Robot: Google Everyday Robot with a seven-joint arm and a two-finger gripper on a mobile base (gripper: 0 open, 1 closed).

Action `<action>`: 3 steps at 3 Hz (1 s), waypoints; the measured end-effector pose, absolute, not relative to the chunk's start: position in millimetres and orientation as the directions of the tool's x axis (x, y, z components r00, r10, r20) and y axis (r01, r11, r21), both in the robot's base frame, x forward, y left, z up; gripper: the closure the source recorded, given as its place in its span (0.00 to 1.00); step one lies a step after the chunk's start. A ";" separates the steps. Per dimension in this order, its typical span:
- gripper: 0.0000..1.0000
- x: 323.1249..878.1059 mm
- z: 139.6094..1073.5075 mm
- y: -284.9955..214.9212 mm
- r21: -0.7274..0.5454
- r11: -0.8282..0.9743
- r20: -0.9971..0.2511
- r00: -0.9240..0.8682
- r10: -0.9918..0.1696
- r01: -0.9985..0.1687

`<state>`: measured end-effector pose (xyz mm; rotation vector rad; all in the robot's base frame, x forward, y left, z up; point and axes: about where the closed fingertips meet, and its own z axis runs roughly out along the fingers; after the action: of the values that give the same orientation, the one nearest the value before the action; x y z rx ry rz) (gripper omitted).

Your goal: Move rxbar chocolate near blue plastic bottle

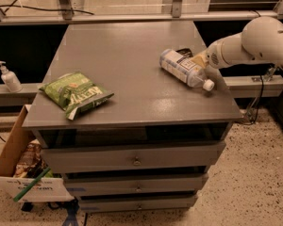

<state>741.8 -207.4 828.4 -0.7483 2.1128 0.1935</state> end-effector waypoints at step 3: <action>1.00 759.1 851.3 -230.2 -0.206 0.792 -0.752 -0.426 -0.504 -0.574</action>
Offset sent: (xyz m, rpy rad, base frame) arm 0.0220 -0.0228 0.0253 -0.0833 -0.0312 0.0015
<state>759.1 -230.2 851.3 -0.7972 2.1038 0.1023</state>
